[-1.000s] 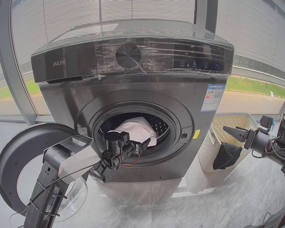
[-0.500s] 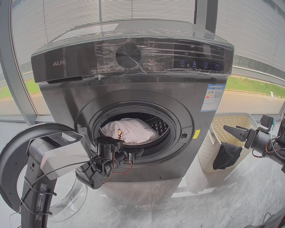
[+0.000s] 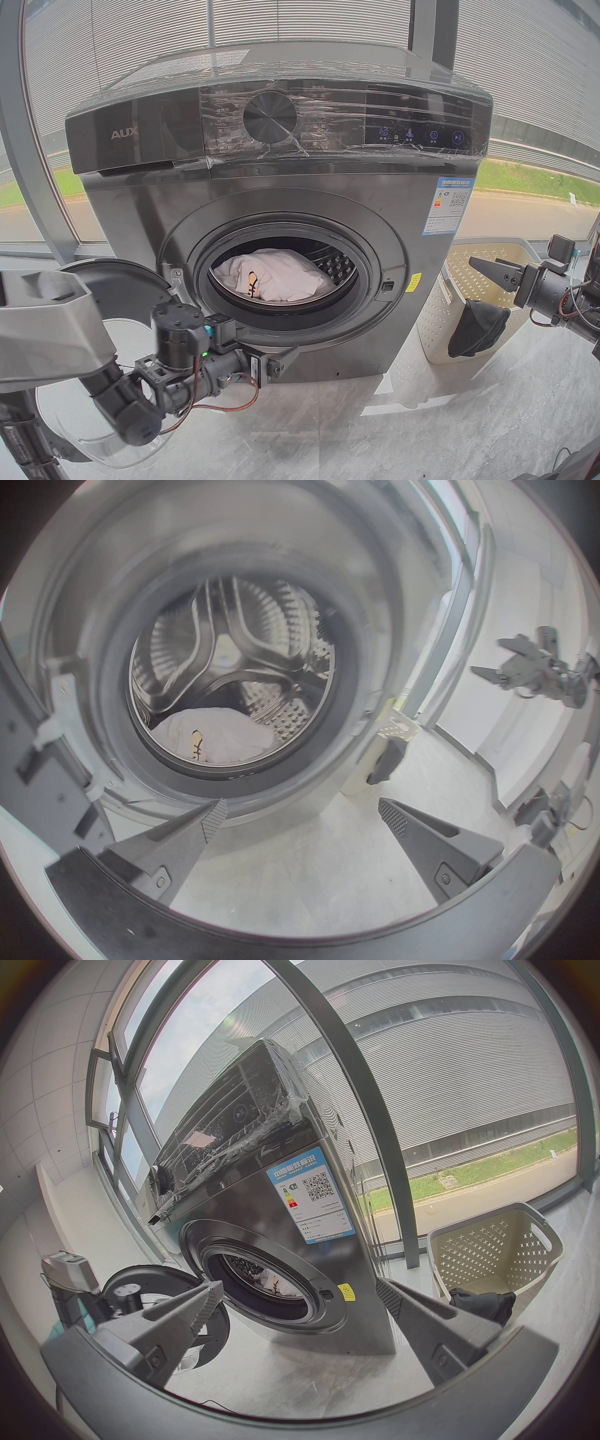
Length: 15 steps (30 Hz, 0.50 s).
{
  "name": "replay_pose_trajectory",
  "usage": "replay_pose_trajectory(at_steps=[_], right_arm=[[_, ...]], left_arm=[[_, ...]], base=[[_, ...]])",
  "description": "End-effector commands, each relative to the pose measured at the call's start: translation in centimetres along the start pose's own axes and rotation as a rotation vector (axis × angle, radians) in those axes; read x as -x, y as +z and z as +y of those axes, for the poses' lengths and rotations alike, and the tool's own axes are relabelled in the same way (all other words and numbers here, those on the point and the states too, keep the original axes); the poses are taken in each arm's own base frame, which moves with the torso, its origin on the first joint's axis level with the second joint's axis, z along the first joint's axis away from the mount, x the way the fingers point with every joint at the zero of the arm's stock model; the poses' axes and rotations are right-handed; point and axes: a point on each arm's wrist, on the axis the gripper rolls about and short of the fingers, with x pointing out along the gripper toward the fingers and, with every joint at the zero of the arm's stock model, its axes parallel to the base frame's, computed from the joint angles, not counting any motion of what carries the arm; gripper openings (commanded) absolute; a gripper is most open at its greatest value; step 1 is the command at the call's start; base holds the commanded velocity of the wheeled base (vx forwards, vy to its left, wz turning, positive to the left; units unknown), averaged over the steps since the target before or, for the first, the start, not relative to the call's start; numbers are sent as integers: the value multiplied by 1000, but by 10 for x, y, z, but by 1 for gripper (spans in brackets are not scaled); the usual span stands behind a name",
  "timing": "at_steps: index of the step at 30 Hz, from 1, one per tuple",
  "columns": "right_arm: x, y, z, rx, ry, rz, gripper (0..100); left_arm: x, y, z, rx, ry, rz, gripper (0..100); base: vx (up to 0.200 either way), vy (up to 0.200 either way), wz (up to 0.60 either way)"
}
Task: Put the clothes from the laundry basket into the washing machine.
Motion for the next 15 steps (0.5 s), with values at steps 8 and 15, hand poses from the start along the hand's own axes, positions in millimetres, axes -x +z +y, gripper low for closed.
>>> replay_pose_trajectory(at_steps=[8, 15], right_arm=[[19, 8, 14, 83, 132, -34, 100], [70, -5, 28, 160, 193, -100, 100]], left_arm=[[158, 49, -31, -37, -125, -352, 100], [236, 49, 10, -198, 133, -568, 100]], base=[[0, 0, 0], [0, 0, 0]])
